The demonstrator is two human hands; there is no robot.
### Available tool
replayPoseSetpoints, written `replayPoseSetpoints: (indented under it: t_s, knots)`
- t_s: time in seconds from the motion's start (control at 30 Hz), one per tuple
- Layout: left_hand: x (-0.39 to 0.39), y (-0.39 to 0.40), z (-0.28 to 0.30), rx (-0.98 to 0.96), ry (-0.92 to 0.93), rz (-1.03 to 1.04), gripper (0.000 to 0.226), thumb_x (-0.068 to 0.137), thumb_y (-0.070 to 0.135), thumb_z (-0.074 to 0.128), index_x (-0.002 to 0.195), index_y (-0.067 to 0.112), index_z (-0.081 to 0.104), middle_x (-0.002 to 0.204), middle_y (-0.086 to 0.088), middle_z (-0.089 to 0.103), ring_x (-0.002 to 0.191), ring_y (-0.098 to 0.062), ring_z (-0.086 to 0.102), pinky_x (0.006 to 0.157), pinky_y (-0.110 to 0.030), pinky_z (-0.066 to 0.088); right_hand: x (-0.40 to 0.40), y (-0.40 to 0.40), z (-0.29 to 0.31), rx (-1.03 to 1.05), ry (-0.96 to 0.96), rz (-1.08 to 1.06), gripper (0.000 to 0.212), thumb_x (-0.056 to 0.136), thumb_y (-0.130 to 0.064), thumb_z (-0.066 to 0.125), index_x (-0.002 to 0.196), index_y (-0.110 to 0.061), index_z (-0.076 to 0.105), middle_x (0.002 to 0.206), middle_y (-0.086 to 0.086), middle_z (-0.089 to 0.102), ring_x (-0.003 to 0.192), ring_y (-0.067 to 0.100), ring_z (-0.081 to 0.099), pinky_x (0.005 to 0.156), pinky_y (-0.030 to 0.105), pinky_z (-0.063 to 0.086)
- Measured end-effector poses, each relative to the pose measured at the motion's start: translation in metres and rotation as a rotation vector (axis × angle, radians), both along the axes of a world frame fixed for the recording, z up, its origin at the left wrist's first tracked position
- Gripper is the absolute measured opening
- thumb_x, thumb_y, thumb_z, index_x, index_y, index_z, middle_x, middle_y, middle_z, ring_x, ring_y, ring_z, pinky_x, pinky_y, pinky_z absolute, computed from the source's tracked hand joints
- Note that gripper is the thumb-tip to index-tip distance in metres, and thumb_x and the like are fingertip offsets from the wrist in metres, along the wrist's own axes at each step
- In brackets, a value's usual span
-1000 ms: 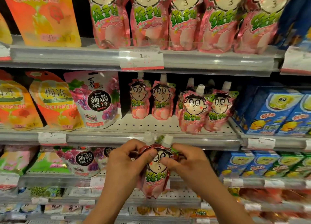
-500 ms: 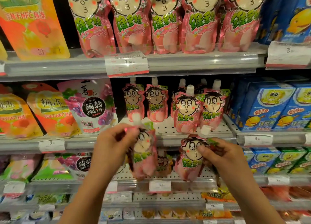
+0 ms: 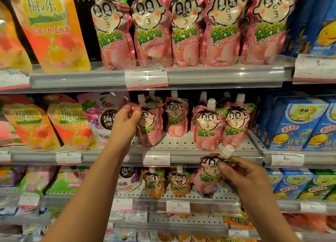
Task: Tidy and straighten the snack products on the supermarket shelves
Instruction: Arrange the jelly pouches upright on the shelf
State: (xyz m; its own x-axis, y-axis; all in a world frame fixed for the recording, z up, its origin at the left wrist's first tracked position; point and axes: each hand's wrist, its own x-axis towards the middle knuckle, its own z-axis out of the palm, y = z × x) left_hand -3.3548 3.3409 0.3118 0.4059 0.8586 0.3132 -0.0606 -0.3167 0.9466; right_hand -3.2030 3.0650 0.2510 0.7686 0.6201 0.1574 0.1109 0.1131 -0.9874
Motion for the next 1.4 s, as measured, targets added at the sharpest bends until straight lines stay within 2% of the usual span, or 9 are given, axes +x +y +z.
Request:
replayPoseSetpoints:
  t_s: [0.13,0.4,0.57,0.7,0.83,0.97,1.07,1.27,1.4]
  knots:
    - [0.003,0.004,-0.004,-0.036,-0.01,-0.018,0.019,0.104,0.014,0.05,0.093,0.022,0.062,0.07,0.011,0.061,0.069,-0.01,0.056,0.071,-0.033,0.044,0.001,0.0,-0.003,-0.029,-0.007,0.003,0.019,0.085,-0.012,0.076,0.084,-0.03,0.081,0.086,0.003,0.079,0.085,0.023,0.076,0.089,0.057,0.058]
    - [0.006,0.0,0.009,-0.094,0.035,-0.087,0.016,0.105,0.009,0.047,0.101,0.014,0.062,0.082,0.005,0.065,0.061,0.001,0.058,0.058,-0.017,0.043,0.0,0.008,-0.004,-0.074,0.02,-0.006,0.025,0.086,-0.009,0.076,0.082,-0.034,0.08,0.084,0.001,0.079,0.084,0.02,0.075,0.09,0.054,0.058]
    - [0.002,-0.007,0.01,-0.141,-0.006,-0.086,0.018,0.104,0.013,0.049,0.102,0.019,0.066,0.089,0.01,0.071,0.073,0.0,0.065,0.071,-0.023,0.042,-0.004,0.014,-0.003,-0.109,-0.013,0.005,0.027,0.086,-0.013,0.078,0.081,-0.039,0.079,0.084,-0.002,0.078,0.086,0.021,0.074,0.089,0.051,0.058]
    - [-0.007,-0.008,0.005,0.023,0.056,-0.009,0.009,0.101,0.022,0.058,0.101,0.023,0.067,0.089,0.007,0.069,0.064,0.006,0.06,0.067,-0.027,0.043,-0.009,0.019,-0.002,-0.108,-0.045,0.011,0.026,0.086,-0.014,0.078,0.084,-0.04,0.079,0.085,-0.002,0.078,0.087,0.021,0.073,0.088,0.05,0.058]
    - [-0.024,-0.018,-0.007,0.291,0.211,0.221,0.015,0.097,0.028,0.064,0.113,0.027,0.064,0.1,0.01,0.07,0.087,-0.01,0.066,0.078,-0.039,0.055,-0.013,0.025,-0.003,-0.114,-0.065,0.02,0.016,0.086,-0.015,0.078,0.084,-0.031,0.08,0.085,-0.001,0.078,0.086,0.021,0.073,0.086,0.05,0.058]
    - [-0.042,-0.053,-0.034,0.516,0.263,0.385,0.035,0.096,0.021,0.064,0.131,0.02,0.056,0.119,0.002,0.066,0.105,-0.017,0.063,0.088,-0.041,0.052,-0.018,0.03,-0.004,-0.117,-0.07,0.028,0.01,0.087,-0.016,0.078,0.084,-0.025,0.08,0.085,0.0,0.078,0.084,0.02,0.073,0.083,0.05,0.059]
    - [-0.044,-0.061,-0.051,0.48,0.258,0.332,0.046,0.094,0.023,0.068,0.137,0.024,0.05,0.125,0.004,0.062,0.112,-0.013,0.058,0.09,-0.037,0.048,-0.022,0.036,-0.003,-0.122,-0.082,0.034,0.011,0.086,-0.016,0.078,0.084,-0.026,0.08,0.085,0.0,0.078,0.085,0.019,0.073,0.084,0.049,0.059]
    - [-0.026,-0.034,-0.041,0.293,0.17,0.256,0.05,0.091,0.029,0.074,0.135,0.027,0.052,0.114,0.014,0.063,0.103,-0.01,0.063,0.086,-0.034,0.05,-0.03,0.047,0.0,-0.094,-0.093,0.076,0.011,0.088,-0.018,0.077,0.086,-0.029,0.08,0.088,0.003,0.078,0.088,0.026,0.073,0.087,0.054,0.057]
    - [-0.022,-0.017,-0.041,0.242,0.226,0.239,0.053,0.086,0.028,0.08,0.132,0.024,0.054,0.102,0.014,0.063,0.09,-0.01,0.062,0.08,-0.031,0.048,-0.033,0.045,0.001,-0.086,-0.063,0.092,0.011,0.089,-0.015,0.074,0.087,-0.024,0.08,0.087,0.005,0.078,0.083,0.023,0.074,0.083,0.047,0.059]
